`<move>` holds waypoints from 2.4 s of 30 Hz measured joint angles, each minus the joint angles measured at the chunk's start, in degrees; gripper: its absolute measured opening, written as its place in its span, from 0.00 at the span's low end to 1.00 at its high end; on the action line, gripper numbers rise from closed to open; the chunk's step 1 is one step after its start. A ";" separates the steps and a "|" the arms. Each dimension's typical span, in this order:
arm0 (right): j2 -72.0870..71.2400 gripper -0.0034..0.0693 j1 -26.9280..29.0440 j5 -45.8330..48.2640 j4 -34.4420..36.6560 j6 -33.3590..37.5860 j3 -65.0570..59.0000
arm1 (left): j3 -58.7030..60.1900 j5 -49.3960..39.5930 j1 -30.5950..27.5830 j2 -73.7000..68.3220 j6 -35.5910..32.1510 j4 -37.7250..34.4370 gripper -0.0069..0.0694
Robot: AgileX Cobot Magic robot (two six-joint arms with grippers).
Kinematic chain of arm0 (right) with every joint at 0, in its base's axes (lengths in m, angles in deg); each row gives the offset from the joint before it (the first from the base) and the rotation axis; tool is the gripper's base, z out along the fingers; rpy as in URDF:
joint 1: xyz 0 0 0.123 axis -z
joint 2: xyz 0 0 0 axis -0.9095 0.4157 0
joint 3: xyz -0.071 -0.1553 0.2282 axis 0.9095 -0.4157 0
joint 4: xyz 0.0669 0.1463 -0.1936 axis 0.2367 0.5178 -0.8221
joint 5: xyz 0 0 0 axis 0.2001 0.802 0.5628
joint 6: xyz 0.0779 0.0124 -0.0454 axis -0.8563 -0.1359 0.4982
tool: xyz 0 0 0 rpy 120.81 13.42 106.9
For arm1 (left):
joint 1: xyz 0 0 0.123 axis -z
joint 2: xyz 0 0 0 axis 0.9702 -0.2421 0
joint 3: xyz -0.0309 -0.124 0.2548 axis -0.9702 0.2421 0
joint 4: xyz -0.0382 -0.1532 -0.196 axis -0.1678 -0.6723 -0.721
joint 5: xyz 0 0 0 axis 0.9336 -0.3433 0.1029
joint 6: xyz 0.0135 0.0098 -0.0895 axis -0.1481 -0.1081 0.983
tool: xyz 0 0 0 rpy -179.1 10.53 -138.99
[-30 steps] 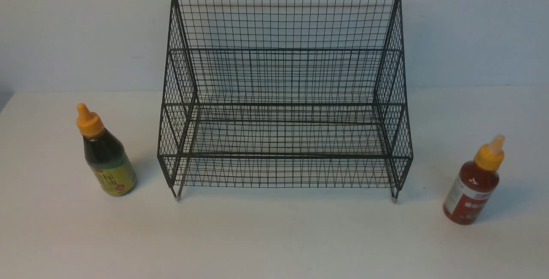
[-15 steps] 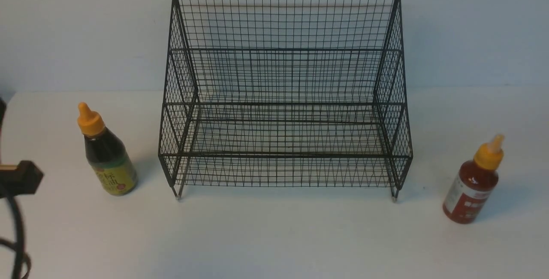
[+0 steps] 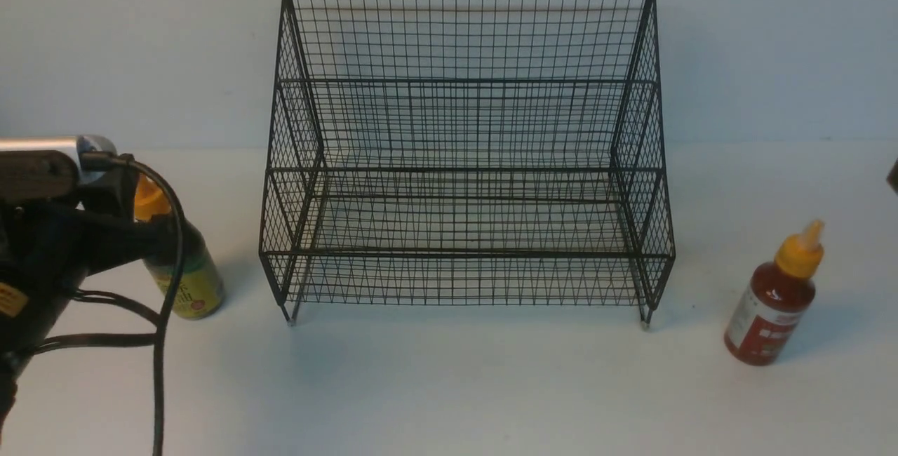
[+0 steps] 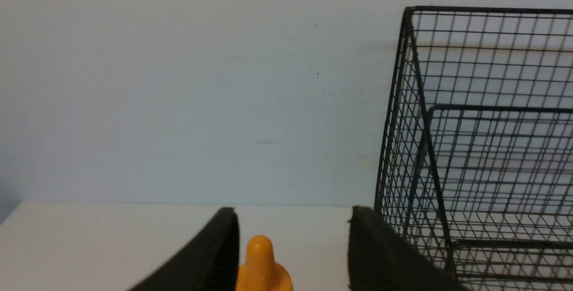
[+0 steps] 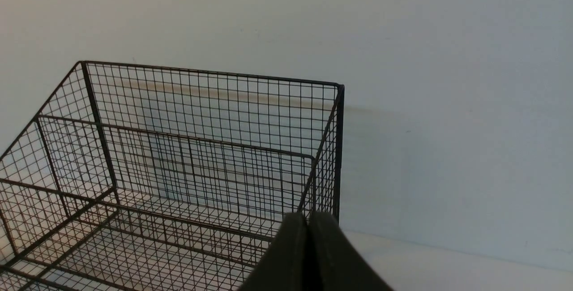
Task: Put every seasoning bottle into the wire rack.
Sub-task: Use the left arm to grab the condiment bottle closest to it, then use the left arm to put the condiment bottle back on the shelf
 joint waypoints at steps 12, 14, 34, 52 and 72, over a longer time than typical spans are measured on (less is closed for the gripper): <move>0.00 0.03 0.00 0.05 -0.24 -0.06 0.12 | -7.05 5.19 0.00 -15.00 -0.38 -4.51 0.75; 0.00 0.03 0.00 0.05 -0.24 -0.06 0.16 | -7.65 5.25 0.00 -16.30 -0.57 -5.55 0.75; 0.00 0.03 0.00 0.11 -0.24 -0.07 0.16 | -8.72 5.99 -0.60 -24.69 -0.89 -1.61 0.48; 0.00 0.03 0.00 0.11 -0.28 -0.07 0.16 | -14.49 -19.53 0.21 4.68 -0.50 9.95 0.48; 0.00 0.03 0.00 0.11 -2.39 -1.55 0.16 | -40.13 -31.12 16.79 -11.01 -0.40 -0.81 0.48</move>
